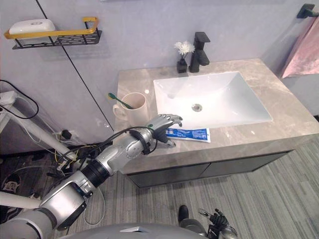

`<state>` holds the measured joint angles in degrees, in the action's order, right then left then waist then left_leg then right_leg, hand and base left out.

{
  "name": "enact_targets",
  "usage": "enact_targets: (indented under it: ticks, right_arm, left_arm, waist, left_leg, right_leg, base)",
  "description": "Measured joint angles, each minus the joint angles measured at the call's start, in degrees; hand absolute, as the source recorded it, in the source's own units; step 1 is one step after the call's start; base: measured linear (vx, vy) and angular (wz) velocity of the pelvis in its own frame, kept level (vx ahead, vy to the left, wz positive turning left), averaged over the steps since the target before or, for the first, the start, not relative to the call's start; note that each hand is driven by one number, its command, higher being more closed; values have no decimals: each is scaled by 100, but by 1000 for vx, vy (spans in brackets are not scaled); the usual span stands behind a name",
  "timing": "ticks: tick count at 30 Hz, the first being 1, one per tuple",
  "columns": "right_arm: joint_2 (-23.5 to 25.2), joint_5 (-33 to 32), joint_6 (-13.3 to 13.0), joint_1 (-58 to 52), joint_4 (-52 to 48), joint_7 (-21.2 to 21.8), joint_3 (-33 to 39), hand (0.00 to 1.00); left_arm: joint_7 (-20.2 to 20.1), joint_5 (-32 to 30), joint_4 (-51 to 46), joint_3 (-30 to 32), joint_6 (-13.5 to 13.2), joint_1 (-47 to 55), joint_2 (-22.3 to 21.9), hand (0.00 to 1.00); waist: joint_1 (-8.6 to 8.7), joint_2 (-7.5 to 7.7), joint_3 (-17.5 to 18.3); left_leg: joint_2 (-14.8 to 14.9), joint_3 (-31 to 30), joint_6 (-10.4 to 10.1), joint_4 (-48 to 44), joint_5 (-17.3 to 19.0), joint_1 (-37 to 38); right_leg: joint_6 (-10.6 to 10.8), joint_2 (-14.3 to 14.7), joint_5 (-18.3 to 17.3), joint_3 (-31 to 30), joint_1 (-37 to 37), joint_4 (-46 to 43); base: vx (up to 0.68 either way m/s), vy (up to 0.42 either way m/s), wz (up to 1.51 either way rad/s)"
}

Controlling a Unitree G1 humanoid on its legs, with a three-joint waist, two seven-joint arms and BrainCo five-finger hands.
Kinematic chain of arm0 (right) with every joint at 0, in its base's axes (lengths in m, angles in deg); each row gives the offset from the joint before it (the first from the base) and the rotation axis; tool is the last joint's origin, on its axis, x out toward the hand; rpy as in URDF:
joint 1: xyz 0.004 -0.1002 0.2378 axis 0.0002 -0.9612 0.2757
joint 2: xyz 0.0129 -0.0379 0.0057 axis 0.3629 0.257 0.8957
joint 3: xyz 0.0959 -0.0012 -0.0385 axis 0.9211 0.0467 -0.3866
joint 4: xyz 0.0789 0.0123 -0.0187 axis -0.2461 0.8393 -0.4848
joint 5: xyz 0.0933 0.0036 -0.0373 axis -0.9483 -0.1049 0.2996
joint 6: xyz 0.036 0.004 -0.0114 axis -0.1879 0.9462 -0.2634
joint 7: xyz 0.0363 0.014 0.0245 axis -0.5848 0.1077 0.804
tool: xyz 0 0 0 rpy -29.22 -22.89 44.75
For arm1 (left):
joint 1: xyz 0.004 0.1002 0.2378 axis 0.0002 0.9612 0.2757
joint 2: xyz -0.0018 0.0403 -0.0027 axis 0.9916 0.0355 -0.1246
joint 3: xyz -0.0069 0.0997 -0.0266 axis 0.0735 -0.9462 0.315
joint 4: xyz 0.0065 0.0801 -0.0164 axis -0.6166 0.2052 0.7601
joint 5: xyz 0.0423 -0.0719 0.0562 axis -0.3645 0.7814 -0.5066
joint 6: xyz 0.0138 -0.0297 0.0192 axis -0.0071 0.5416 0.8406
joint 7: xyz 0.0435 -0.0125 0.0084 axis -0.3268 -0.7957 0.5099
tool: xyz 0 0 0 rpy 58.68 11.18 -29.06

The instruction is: Organize washtable

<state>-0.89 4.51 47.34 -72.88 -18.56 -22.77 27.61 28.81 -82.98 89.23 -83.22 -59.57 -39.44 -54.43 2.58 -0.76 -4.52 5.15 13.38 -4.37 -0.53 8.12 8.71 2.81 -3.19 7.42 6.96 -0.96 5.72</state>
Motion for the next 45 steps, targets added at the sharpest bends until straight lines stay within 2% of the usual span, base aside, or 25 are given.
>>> enact_targets:
  ticks: [19, 26, 31, 37, 41, 43, 44, 45]
  right_arm:
    - [18, -1, 4, 66, 0, -1, 55, 0]
    - [15, -3, 3, 78, 0, -5, 89, 0]
    - [-16, -16, -2, 81, -1, -8, 171, 0]
    - [-7, -186, -37, 98, -64, -37, 162, 0]
    - [-7, -643, -82, 68, -808, -225, 121, 0]
    - [-32, -705, -209, -539, -2151, -274, -208, 0]
    - [-25, -698, -370, -1258, -3332, -124, -373, 0]
    - [-34, -643, -443, -1604, -3775, -59, -417, 0]
  left_arm:
    - [49, -128, 461, -213, -104, -441, -139, 100]
    - [69, -125, 483, -209, -28, -446, -124, 100]
    - [18, -96, -230, -205, 29, -189, -16, 100]
    - [-75, 477, -1400, -204, -20, 437, 94, 100]
    - [-23, 891, -2451, -162, -81, 469, -14, 100]
    - [9, 1063, -2859, -38, -183, 527, -114, 100]
    - [84, 1168, -3136, 211, -253, 606, -114, 100]
    - [140, 1205, -3245, 369, -277, 650, -114, 100]
  waist:
    - [34, -1, -45]
    - [40, -43, -70]
    - [24, -131, -130]
    - [-30, -126, -125]
    - [-152, -137, -114]
    - [-195, -133, -102]
    - [-154, -134, -102]
    - [-140, -135, -102]
  left_leg:
    - [5, 24, -3, 12, 2, 18]
    - [5, 23, -3, 12, 2, 21]
    - [8, 9, -3, 23, 2, 8]
    - [-23, -63, 4, -7, -1, -86]
    - [-142, -98, 68, -86, -41, -336]
    - [-197, 49, 74, -112, -37, -343]
    - [-212, 205, 141, -169, 5, -360]
    - [-199, 305, 174, -193, 28, -351]
  right_leg:
    - [10, 10, -12, -15, 4, 0]
    - [10, 10, -12, -15, 7, 0]
    - [8, 13, -21, -4, -6, -1]
    - [18, -34, -32, 24, -50, -39]
    - [66, -142, 51, -20, -258, -46]
    - [81, -128, 102, -172, -342, -49]
    - [96, -118, 138, -333, -398, -59]
    - [101, -120, 148, -432, -438, -86]
  base:
    - [0, 0, 0]
    - [0, 0, 0]
    - [0, 0, 0]
    - [11, 9, 6]
    - [-24, 39, 2]
    - [-13, 70, -30]
    - [-7, 52, -55]
    - [-13, 87, -95]
